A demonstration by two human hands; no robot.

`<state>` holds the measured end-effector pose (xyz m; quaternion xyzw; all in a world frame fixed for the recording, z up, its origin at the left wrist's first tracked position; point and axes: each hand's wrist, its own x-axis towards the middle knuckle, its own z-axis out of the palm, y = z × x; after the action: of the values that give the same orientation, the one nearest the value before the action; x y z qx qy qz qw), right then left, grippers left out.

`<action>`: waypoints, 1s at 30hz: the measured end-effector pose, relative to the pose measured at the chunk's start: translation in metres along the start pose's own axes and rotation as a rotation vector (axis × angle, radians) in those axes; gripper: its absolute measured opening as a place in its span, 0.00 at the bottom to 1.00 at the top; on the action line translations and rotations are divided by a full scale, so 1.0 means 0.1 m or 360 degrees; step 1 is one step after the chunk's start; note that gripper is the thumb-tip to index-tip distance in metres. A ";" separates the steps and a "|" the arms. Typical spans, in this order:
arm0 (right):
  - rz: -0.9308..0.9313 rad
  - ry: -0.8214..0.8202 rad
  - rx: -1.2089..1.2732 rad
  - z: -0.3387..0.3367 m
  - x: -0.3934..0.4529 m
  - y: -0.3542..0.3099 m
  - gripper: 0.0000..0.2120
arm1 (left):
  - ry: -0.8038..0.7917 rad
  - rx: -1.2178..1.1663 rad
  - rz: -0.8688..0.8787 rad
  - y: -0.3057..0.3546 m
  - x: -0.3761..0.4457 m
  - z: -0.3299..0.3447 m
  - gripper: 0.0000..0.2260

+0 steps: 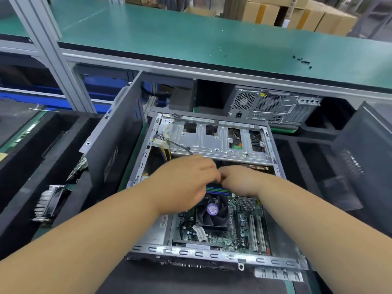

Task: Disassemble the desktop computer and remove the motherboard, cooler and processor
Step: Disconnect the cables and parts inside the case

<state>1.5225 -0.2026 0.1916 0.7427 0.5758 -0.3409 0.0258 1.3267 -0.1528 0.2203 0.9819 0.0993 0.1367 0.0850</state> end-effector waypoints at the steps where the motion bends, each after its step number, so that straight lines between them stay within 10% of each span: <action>1: -0.0005 -0.0055 -0.0116 0.03 0.00 0.00 0.15 | -0.0118 -0.0046 -0.0044 0.01 0.02 0.05 0.16; 14: 0.0003 0.0058 -0.0046 0.28 0.34 -0.09 0.24 | -0.0985 0.0151 -0.0791 -0.34 0.12 0.34 0.19; 30: 0.0046 -0.0011 -0.0231 0.32 0.97 -0.44 0.18 | -0.0422 0.0067 -0.1103 -0.48 -0.10 0.24 0.13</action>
<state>1.4791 -0.1207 0.1303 0.7459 0.5881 -0.3003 0.0865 1.3164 -0.1124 0.1856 0.9008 0.4167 -0.0308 0.1181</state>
